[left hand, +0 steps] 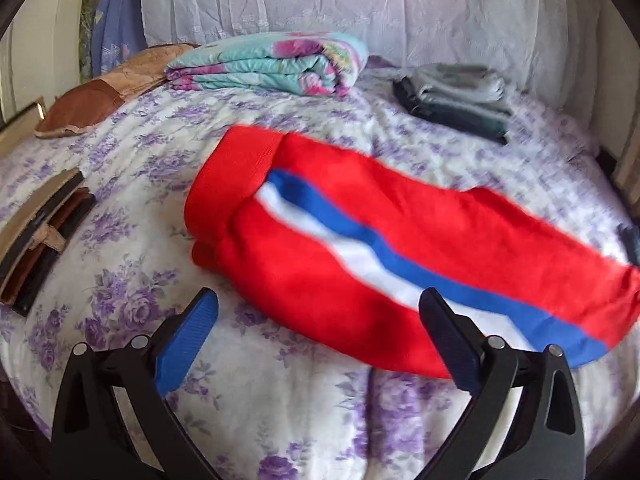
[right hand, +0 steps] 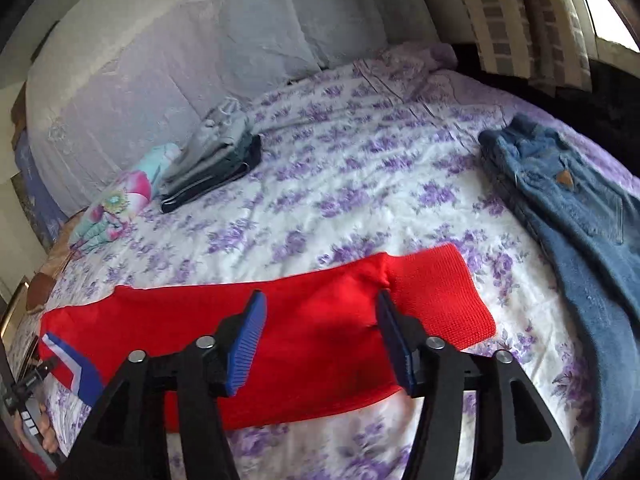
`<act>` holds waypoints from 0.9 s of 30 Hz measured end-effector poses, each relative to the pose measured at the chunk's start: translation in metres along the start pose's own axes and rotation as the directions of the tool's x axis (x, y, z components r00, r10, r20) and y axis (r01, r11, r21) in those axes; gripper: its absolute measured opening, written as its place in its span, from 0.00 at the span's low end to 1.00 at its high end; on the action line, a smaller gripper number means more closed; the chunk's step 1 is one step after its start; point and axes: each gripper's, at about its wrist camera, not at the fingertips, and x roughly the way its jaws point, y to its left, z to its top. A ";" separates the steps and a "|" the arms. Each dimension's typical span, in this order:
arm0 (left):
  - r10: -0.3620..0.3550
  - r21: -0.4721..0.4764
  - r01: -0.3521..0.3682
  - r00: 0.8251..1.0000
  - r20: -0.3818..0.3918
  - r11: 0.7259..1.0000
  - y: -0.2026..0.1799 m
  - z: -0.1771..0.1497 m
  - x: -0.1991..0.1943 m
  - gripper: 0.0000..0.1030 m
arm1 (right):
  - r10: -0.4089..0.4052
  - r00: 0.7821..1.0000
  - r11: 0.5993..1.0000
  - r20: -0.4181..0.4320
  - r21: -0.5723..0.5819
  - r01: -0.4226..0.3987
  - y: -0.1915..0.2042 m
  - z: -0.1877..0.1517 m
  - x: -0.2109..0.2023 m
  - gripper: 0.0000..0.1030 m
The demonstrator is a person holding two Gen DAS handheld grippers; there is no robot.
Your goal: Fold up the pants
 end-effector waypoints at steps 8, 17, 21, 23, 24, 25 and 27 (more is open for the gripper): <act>0.208 -0.018 -0.209 0.976 -0.069 0.978 0.034 0.010 0.020 0.96 | -0.162 0.982 0.923 -0.095 -0.367 0.117 0.050 -0.057 0.029 0.79; 0.020 -0.265 -0.006 0.999 0.048 0.964 0.071 0.019 -0.025 0.95 | 0.152 0.984 0.984 -0.096 0.110 -0.142 -0.005 -0.043 -0.013 0.83; -0.021 -0.135 0.028 0.998 0.056 0.990 0.030 0.019 -0.026 0.95 | 0.232 0.969 0.929 -0.086 0.315 -0.195 -0.043 -0.053 -0.017 0.83; -0.017 -0.027 0.018 0.998 0.063 0.999 0.003 0.014 -0.018 0.95 | 0.279 0.958 0.885 -0.062 0.405 -0.232 -0.059 -0.055 -0.017 0.83; -0.003 0.009 0.003 0.998 0.063 1.000 -0.006 0.012 -0.013 0.95 | 0.305 0.951 0.858 -0.051 0.448 -0.251 -0.066 -0.056 -0.015 0.83; 0.032 0.057 -0.036 0.997 0.064 0.998 -0.017 0.008 -0.005 0.95 | 0.325 0.945 0.835 -0.043 0.482 -0.265 -0.070 -0.056 -0.013 0.83; 0.084 0.103 -0.091 0.994 0.072 0.991 -0.026 0.000 0.004 0.95 | 0.364 0.931 0.778 -0.026 0.558 -0.289 -0.083 -0.054 -0.005 0.83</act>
